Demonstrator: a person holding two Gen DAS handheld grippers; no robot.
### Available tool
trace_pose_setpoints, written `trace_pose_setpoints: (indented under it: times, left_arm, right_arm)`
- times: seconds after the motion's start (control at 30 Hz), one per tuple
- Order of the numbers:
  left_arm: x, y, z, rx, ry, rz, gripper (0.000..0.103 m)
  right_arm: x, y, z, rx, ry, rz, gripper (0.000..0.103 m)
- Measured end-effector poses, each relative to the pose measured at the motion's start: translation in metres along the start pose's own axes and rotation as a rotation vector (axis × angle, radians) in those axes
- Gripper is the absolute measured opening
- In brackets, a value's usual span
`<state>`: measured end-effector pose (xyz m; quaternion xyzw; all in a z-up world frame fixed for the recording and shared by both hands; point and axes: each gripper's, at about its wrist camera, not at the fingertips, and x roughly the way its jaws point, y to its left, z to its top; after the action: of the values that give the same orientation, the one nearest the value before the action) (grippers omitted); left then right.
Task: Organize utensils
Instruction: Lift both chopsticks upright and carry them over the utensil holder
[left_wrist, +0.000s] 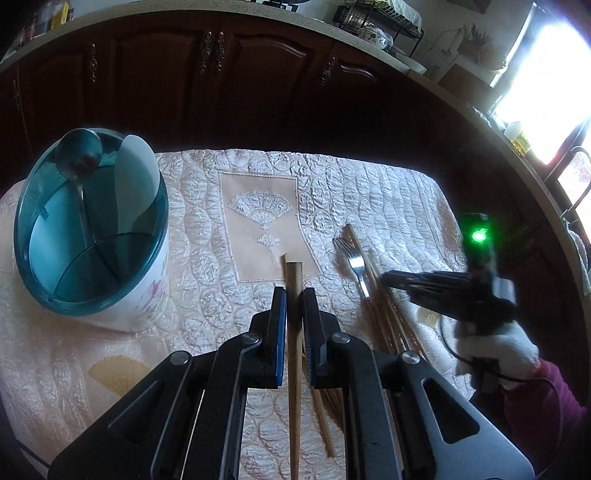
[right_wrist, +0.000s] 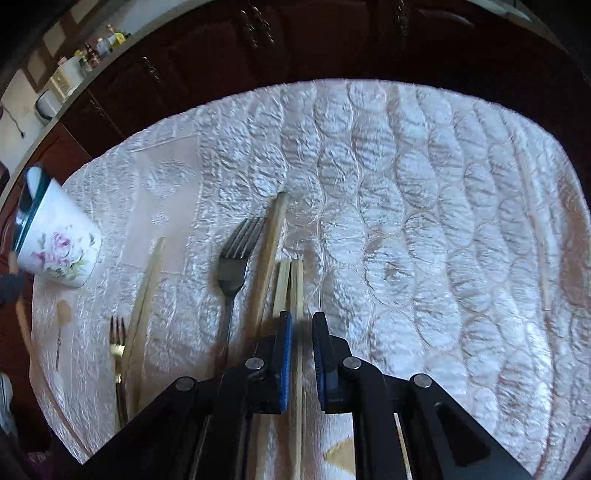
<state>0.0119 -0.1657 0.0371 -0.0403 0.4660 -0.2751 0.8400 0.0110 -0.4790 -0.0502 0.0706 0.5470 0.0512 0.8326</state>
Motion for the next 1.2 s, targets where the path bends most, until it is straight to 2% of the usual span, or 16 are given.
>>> trace_pose_setpoints:
  times: [0.2,0.3,0.5,0.67,0.8,0.97,1.2]
  left_arm:
    - [0.000,0.000,0.001,0.001,0.005,-0.002,0.007]
    - [-0.007,0.001,0.000,-0.001,-0.003,-0.021,0.007]
    - [-0.039,0.005,-0.004,0.004,-0.041,-0.065,0.007]
    - [-0.080,0.008,-0.012,0.026,-0.083,-0.085,0.007]
    - [-0.121,0.020,-0.011,0.002,-0.140,-0.100,0.007]
    - [-0.171,0.037,0.007,-0.036,-0.241,-0.121,0.007]
    - [-0.231,0.062,0.046,-0.043,-0.353,-0.079,0.007]
  right_arm:
    - [0.014,0.003,0.017,0.003,0.008,0.010,0.009]
    - [0.002,0.001,0.016,0.001,-0.013,0.029,0.006]
    - [-0.077,-0.002,0.001,0.037,-0.171,0.160,0.005]
    - [-0.144,0.014,0.001,0.028,-0.300,0.279,0.005]
    - [-0.175,0.041,0.012,0.002,-0.369,0.368,0.005]
    - [-0.209,0.085,0.036,-0.052,-0.461,0.434,0.005]
    - [-0.228,0.153,0.087,-0.108,-0.571,0.470,0.005]
